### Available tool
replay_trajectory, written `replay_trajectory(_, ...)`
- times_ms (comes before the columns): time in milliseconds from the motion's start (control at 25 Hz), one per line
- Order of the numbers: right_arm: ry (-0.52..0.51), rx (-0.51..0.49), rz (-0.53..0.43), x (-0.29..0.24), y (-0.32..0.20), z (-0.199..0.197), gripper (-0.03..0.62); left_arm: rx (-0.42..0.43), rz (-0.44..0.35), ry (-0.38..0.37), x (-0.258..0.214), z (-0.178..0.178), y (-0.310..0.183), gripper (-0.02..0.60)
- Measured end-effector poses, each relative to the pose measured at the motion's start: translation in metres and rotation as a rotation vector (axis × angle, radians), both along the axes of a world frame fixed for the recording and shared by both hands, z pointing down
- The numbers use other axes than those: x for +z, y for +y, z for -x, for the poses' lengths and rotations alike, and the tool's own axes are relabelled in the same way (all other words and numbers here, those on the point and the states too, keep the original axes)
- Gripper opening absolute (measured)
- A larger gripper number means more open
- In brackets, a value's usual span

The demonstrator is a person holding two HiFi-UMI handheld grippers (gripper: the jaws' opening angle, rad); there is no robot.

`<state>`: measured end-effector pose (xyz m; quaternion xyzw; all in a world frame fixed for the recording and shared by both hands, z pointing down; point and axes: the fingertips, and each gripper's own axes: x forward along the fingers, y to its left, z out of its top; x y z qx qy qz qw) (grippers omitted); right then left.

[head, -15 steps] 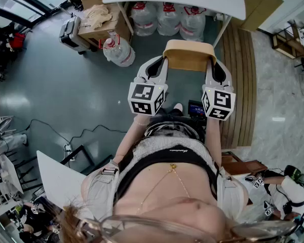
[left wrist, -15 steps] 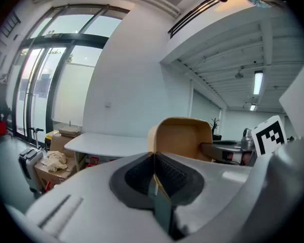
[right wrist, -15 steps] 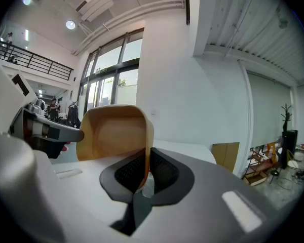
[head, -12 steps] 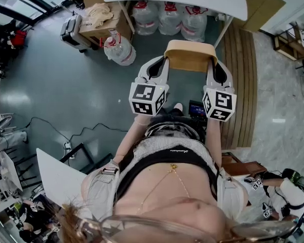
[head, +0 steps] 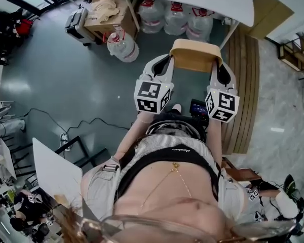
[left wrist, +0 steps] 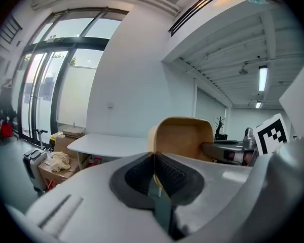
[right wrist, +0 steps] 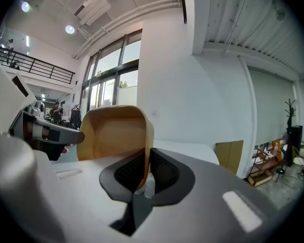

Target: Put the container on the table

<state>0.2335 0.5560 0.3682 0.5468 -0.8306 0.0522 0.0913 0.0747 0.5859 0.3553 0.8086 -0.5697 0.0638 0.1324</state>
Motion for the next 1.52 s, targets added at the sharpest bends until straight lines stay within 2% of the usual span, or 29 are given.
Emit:
replay_trajectory(280, -0.002, -0.003, -0.013, -0.004, -0.016, 0.009, 0.044, -0.003, -0.008, 0.007, -0.003, 0.01, -0.018, 0.009)
replay_trajectory(760, 0.008, 0.108, 0.006, 0.005, -0.081, 0.022, 0.041, 0.091, 0.004, 0.021, 0.008, 0.025, -0.099, 0.009)
replay_trajectory(1080, 0.013, 0.151, 0.019, 0.01, -0.133, 0.05, 0.041, 0.133, 0.014, 0.02, 0.013, 0.053, -0.158, 0.009)
replay_trajectory(1520, 0.019, 0.136, 0.035, 0.014, -0.176, 0.099, 0.043, 0.125, 0.022, 0.031, 0.018, 0.102, -0.201, 0.009)
